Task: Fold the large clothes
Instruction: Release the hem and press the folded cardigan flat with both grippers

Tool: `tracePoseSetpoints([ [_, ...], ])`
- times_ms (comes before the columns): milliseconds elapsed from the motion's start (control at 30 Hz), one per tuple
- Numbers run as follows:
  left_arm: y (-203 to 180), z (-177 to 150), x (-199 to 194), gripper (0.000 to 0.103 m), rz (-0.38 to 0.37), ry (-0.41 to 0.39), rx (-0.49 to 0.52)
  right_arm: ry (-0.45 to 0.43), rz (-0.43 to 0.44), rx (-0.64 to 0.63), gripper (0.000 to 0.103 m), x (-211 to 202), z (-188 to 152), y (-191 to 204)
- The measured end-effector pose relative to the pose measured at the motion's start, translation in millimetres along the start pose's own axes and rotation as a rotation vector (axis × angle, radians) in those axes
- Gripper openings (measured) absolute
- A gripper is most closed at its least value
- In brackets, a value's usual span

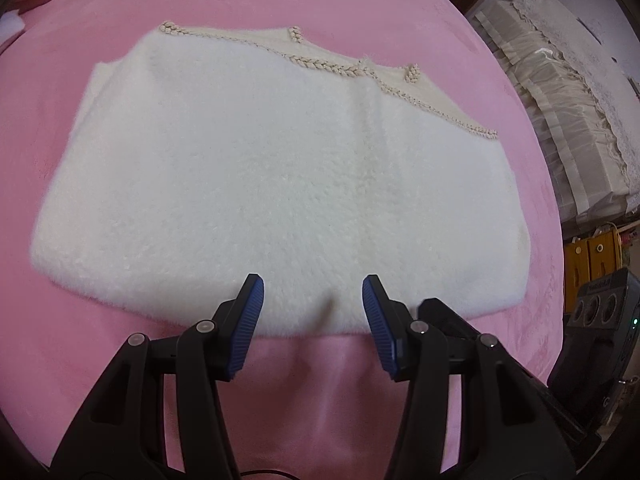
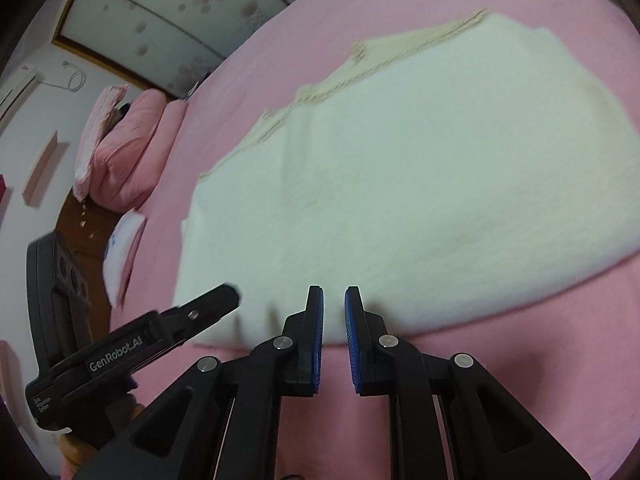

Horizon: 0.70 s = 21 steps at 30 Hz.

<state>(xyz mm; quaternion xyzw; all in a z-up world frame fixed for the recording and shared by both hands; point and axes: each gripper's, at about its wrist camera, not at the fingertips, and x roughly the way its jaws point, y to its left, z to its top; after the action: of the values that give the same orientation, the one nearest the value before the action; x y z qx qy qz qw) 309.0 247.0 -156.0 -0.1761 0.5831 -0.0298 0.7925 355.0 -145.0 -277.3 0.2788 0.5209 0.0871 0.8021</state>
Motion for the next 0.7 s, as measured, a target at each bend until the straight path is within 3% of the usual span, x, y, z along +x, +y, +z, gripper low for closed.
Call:
tracePoseSetpoints([
  [100, 3, 2, 3, 0.047, -0.019, 0.008, -0.028, 0.005, 0.006, -0.022, 0.013, 14, 5, 9],
  [167, 6, 2, 12, 0.036, -0.059, 0.008, -0.044, 0.009, -0.001, -0.043, 0.013, 15, 6, 15],
  [233, 9, 2, 27, 0.011, -0.076, 0.04, -0.058, 0.026, -0.013, -0.076, 0.013, 35, 11, 29],
  [267, 10, 2, 35, 0.006, -0.074, 0.064, -0.067, 0.038, -0.025, -0.087, 0.013, 42, 11, 28],
  [367, 16, -1, 53, 0.003, -0.113, 0.132, -0.099, 0.044, -0.038, -0.092, 0.013, 54, 19, 36],
  [567, 24, -1, 70, 0.0, -0.093, 0.161, -0.14, 0.057, -0.028, -0.021, 0.007, 82, 26, 19],
  [667, 16, -2, 75, 0.0, -0.048, 0.158, -0.101, 0.073, -0.051, -0.088, 0.007, 89, 29, 21],
  [700, 14, -3, 74, 0.0, -0.042, 0.157, -0.086, 0.077, -0.065, -0.123, 0.002, 91, 31, 23],
])
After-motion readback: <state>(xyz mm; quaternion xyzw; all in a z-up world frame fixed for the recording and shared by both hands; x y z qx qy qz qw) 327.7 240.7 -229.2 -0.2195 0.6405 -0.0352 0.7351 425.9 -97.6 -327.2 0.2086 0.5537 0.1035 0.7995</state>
